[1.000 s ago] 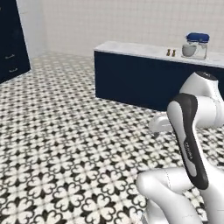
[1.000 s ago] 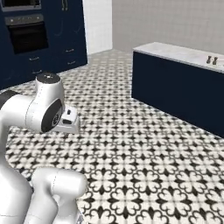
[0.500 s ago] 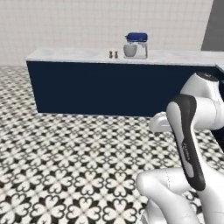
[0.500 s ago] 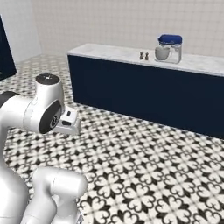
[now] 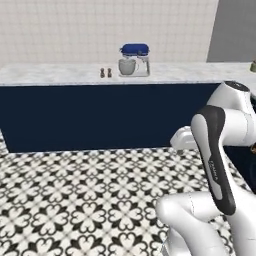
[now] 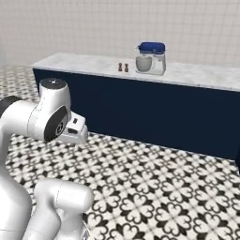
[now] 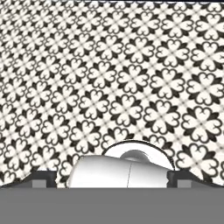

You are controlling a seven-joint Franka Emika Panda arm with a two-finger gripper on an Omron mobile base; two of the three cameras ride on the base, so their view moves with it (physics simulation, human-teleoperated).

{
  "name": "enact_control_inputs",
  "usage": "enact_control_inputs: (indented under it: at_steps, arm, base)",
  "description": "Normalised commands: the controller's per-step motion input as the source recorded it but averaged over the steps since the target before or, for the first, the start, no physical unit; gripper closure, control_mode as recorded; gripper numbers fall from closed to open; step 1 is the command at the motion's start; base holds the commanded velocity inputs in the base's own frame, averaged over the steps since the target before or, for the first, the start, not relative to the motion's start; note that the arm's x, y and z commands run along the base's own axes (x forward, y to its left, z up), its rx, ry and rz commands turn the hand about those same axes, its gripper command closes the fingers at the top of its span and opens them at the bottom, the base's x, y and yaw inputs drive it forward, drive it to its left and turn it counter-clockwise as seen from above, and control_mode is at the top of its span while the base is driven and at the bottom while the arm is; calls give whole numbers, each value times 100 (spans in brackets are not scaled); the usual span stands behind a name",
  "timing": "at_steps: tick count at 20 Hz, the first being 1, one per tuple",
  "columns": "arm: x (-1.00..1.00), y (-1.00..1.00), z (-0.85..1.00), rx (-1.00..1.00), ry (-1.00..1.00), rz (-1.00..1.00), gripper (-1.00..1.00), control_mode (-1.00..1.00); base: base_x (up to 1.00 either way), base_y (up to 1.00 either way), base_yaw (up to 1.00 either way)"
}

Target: Navigate to the stand mixer.

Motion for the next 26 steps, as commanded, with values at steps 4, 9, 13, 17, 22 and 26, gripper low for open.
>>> enact_control_inputs:
  at_steps: [4, 9, 13, 17, 22, 26]
  arm:
    - [0, 0, 0, 0, 0, 0, -100, 100]
    - [0, 0, 0, 0, 0, 0, -100, 100]
    - [0, 0, 0, 0, 0, 0, -100, 100]
    - [0, 0, 0, 0, 0, 0, -100, 100]
    - [0, 0, 0, 0, 0, 0, -100, 100]
    - [0, 0, 0, 0, 0, 0, -100, 100]
  base:
    - [100, 15, -28]
    - [100, 23, -29]
    - [100, 23, -29]
    - [100, 45, -18]
    - [100, 35, -3]
    - [100, 2, 5]
